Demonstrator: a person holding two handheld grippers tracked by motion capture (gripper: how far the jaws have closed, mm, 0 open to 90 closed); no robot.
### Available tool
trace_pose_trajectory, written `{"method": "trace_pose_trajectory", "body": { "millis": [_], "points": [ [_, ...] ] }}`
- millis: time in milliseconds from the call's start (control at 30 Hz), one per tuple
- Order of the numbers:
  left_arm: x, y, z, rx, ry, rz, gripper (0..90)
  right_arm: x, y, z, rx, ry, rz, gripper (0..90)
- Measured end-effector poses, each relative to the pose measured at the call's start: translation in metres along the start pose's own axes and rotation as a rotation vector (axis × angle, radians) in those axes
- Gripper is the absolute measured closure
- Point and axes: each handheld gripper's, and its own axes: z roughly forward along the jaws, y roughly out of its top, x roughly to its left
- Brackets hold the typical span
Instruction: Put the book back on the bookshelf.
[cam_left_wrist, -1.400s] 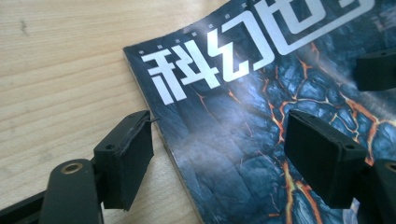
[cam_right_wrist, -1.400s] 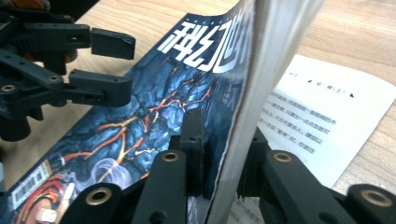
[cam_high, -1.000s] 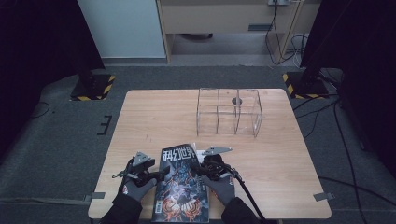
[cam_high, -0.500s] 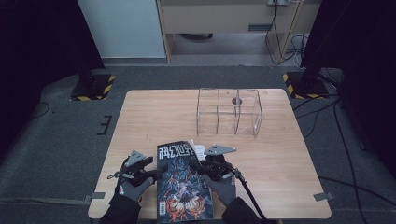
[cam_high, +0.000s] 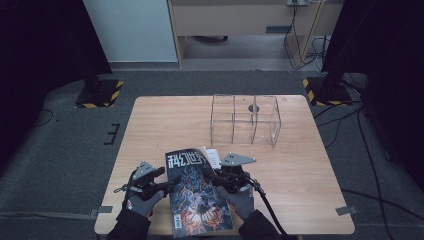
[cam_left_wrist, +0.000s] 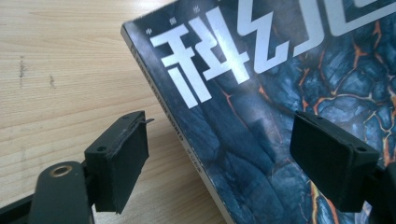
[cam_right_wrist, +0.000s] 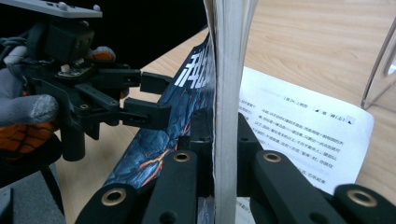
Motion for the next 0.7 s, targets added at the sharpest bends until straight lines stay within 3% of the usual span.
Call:
{"method": "trace_pose_trajectory", "body": {
  "millis": [367, 700],
  "points": [
    [-0.002, 0.000, 0.000, -0.013, -0.048, -0.012, 18.4, 0.007, 0.009, -0.008, -0.045, 0.002, -0.064, 83.4],
    [-0.009, 0.001, 0.002, -0.018, -0.100, 0.015, 18.5, 0.009, 0.015, -0.013, -0.088, -0.001, -0.099, 83.4]
  ]
}}
